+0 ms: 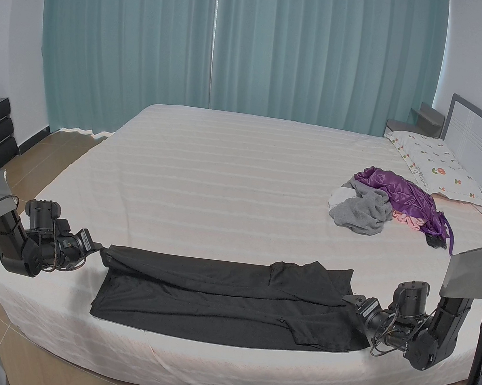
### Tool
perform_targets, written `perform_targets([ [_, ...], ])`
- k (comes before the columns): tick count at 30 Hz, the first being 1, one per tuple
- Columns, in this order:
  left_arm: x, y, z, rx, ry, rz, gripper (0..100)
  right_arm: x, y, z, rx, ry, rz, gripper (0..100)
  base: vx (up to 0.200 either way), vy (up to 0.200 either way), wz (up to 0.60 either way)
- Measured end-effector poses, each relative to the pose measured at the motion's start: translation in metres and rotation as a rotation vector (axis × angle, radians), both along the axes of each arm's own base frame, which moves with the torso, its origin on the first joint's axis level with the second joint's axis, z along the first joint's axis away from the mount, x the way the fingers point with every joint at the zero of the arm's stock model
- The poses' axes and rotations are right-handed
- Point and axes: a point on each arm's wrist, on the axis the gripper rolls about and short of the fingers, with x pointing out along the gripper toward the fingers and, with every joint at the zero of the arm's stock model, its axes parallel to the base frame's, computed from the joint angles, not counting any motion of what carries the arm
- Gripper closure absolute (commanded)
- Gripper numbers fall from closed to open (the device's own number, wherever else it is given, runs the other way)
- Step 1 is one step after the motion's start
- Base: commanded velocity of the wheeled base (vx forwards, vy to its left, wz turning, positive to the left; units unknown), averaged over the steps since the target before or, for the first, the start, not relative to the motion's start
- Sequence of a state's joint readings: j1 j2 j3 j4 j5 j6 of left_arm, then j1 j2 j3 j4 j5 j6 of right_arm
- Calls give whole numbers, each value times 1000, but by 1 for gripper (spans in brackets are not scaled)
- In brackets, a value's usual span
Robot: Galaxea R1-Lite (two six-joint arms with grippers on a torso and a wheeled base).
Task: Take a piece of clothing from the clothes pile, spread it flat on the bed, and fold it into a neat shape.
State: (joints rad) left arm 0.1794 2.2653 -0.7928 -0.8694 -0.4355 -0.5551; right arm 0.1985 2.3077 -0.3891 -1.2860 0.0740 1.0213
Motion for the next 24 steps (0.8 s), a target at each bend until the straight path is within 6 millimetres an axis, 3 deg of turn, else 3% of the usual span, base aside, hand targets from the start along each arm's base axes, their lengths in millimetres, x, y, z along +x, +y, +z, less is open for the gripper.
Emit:
perform_targets([
  [15,0,0,1,-6,0,5,100,59,17,9,-93,59,32,0,0,0,0],
  [24,0,0,1,-6,-1,7,100,72,22,0,-125,61,60,0,0,0,0],
])
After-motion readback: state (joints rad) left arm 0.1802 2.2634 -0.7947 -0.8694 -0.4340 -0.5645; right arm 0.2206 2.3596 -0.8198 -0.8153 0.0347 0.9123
